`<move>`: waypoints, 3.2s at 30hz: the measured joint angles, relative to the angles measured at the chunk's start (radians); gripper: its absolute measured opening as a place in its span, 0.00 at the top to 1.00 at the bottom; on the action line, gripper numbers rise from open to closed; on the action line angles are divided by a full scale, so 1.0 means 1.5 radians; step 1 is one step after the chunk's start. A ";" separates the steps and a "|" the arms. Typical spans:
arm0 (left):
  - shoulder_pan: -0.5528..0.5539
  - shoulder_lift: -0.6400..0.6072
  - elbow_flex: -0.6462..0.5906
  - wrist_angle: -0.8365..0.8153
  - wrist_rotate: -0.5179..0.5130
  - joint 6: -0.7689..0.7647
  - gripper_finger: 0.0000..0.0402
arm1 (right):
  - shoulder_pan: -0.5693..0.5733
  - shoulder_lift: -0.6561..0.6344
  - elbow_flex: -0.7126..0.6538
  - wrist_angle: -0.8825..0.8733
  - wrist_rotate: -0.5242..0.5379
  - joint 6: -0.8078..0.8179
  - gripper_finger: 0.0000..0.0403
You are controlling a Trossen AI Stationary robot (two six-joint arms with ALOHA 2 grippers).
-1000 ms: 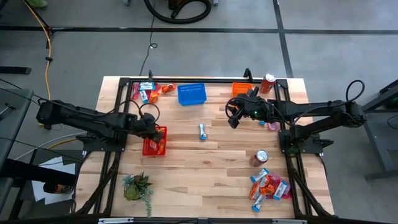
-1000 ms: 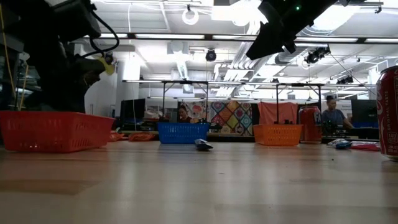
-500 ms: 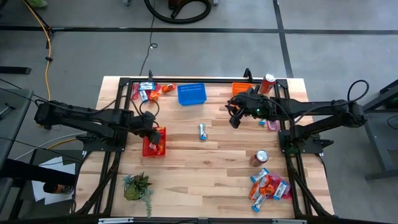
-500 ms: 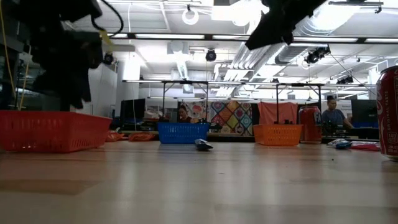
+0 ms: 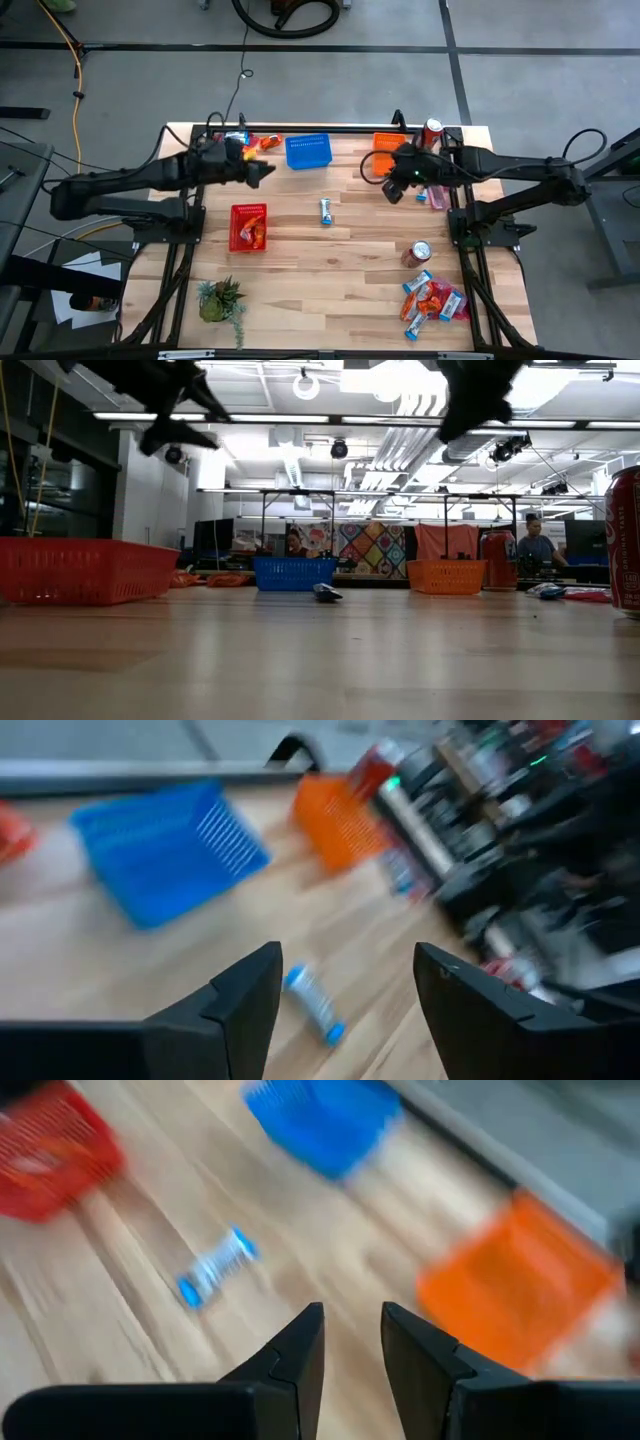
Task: Sort candy
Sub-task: Put the orange candy pack into the red basket
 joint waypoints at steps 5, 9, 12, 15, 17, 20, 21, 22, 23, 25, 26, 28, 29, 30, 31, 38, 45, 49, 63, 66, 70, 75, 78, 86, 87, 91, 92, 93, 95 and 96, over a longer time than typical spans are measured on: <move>0.056 0.019 -0.001 0.095 0.096 0.042 0.47 | 0.037 -0.003 -0.038 -0.064 -0.062 0.084 0.76; 0.089 0.023 -0.001 0.135 0.127 0.062 0.47 | 0.100 -0.008 -0.042 -0.059 -0.078 0.135 0.76; 0.106 0.023 -0.001 0.151 0.130 0.083 0.47 | 0.153 -0.012 -0.016 -0.057 -0.089 0.170 0.76; 0.121 0.023 -0.001 0.163 0.131 0.113 0.47 | 0.201 -0.012 0.026 -0.056 -0.140 0.209 0.76; 0.125 0.023 -0.001 0.165 0.131 0.122 0.47 | 0.231 -0.007 0.053 -0.056 -0.192 0.232 0.76; 0.127 0.023 -0.001 0.165 0.131 0.123 0.47 | 0.283 -0.004 0.080 -0.071 -0.245 0.282 0.76; 0.127 0.024 -0.001 0.166 0.131 0.123 0.47 | 0.301 -0.003 0.087 -0.073 -0.250 0.301 0.76; 0.127 0.024 -0.001 0.166 0.131 0.123 0.47 | 0.321 -0.002 0.091 -0.079 -0.257 0.326 0.76; 0.127 0.024 -0.001 0.168 0.130 0.123 0.47 | 0.339 -0.002 0.092 -0.090 -0.268 0.358 0.76; 0.127 0.024 -0.001 0.168 0.127 0.122 0.47 | 0.374 -0.002 0.092 -0.098 -0.289 0.420 0.76; 0.127 0.024 -0.001 0.168 0.127 0.120 0.47 | 0.392 -0.002 0.092 -0.103 -0.292 0.449 0.76; 0.127 0.024 -0.001 0.168 0.125 0.119 0.47 | 0.426 -0.002 0.091 -0.110 -0.294 0.505 0.76; 0.127 0.024 -0.001 0.168 0.125 0.119 0.47 | 0.443 -0.002 0.091 -0.104 -0.294 0.528 0.76; 0.126 0.024 -0.001 0.168 0.125 0.119 0.47 | 0.459 -0.002 0.091 -0.098 -0.294 0.545 0.76; 0.125 0.024 -0.001 0.168 0.125 0.119 0.47 | 0.475 -0.002 0.091 -0.094 -0.293 0.557 0.76; 0.121 0.024 -0.001 0.168 0.129 0.119 0.47 | 0.565 0.014 0.091 -0.051 -0.257 0.705 0.76; 0.121 0.024 -0.001 0.169 0.124 0.125 0.47 | 0.640 0.083 0.091 0.033 -0.153 0.865 0.76; 0.122 0.024 -0.001 0.166 0.124 0.141 0.47 | 0.655 0.138 0.091 0.113 -0.168 0.912 0.76; 0.122 0.024 -0.001 0.163 0.188 0.136 0.47 | 0.661 0.291 0.090 0.052 -0.310 1.022 0.75; 0.122 0.024 -0.001 0.163 0.189 0.136 0.47 | 0.669 0.290 0.090 -0.012 -0.305 1.036 0.69; 0.122 0.024 -0.001 0.163 0.189 0.136 0.47 | 0.684 0.292 0.090 -0.084 -0.301 1.044 0.56; 0.122 0.024 -0.001 0.168 0.189 0.134 0.47 | 0.693 0.307 0.090 -0.167 -0.270 1.027 0.41; 0.121 0.024 -0.001 0.184 0.172 0.133 0.47 | 0.692 0.317 0.090 -0.186 -0.229 1.017 0.37; 0.121 0.023 -0.001 0.209 0.147 0.083 0.47 | 0.701 0.347 0.090 -0.176 -0.236 0.985 0.39; 0.121 0.023 -0.001 0.210 0.147 0.083 0.47 | 0.705 0.348 0.090 -0.176 -0.241 0.986 0.40; 0.122 0.023 -0.001 0.223 0.147 0.083 0.47 | 0.725 0.336 0.035 -0.098 -0.268 1.019 0.41; 0.122 0.023 -0.001 0.224 0.147 0.083 0.47 | 0.730 0.332 0.012 -0.063 -0.276 1.027 0.42; 0.122 0.023 -0.001 0.224 0.147 0.083 0.47 | 0.734 0.328 -0.013 -0.026 -0.277 1.031 0.42; 0.122 0.023 -0.001 0.224 0.147 0.083 0.47 | 0.738 0.322 -0.055 0.024 -0.279 1.021 0.43; 0.122 0.023 -0.001 0.224 0.147 0.083 0.47 | 0.737 0.318 -0.069 0.039 -0.278 1.012 0.43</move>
